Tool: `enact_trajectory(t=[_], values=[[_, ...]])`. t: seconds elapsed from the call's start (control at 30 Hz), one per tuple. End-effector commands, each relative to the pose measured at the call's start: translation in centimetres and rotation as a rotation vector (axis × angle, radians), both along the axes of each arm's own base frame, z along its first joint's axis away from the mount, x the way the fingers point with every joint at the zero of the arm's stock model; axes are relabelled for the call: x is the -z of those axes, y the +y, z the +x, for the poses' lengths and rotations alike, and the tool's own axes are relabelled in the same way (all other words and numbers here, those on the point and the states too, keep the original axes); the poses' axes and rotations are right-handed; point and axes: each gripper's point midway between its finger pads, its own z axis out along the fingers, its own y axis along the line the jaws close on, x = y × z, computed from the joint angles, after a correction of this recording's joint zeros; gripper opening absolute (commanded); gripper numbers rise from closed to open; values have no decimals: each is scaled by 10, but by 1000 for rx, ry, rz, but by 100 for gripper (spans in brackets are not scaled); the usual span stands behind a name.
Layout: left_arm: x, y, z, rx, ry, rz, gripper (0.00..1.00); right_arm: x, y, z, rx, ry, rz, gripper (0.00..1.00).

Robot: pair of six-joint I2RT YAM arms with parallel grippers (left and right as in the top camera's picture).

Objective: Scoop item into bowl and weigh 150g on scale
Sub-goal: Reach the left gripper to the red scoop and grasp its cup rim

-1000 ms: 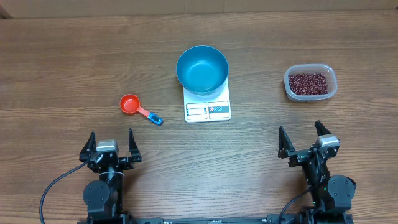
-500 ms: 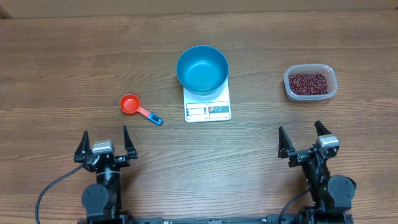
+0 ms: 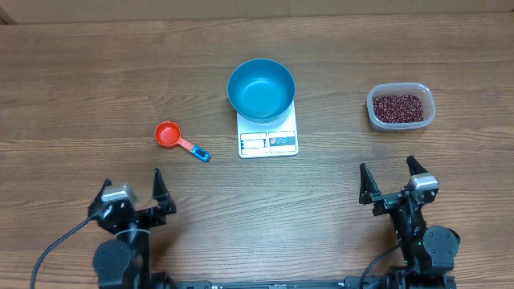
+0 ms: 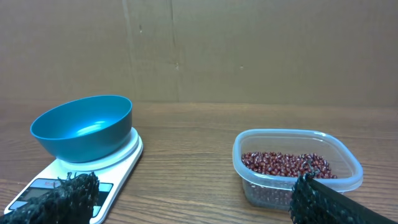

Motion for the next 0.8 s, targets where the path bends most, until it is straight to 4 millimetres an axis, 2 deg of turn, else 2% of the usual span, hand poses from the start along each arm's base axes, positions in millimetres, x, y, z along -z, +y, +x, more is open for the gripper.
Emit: enact_trajectory(t=[0.0,0.2,0.4,0.53,0.63,0.77], values=[[-28,3,-14,-30,-34,-24,99,1,-2,0,9,1,5,100],[-39,3,-33,-57,29,-139,100,1,-2,0,9,1,5,100],[-54,4,-36,-97,149,-226,100,1,-2,0,9,1,5,100],[-64,-4,-26,-69,310,-277,100,1,-2,0,9,1,5,100],[-70,-10,-11,-32,433,-274,100,1,-2,0,9,1,5,100],[-62,-27,15,60,568,-326,100,1,-2,0,9,1,5,100]])
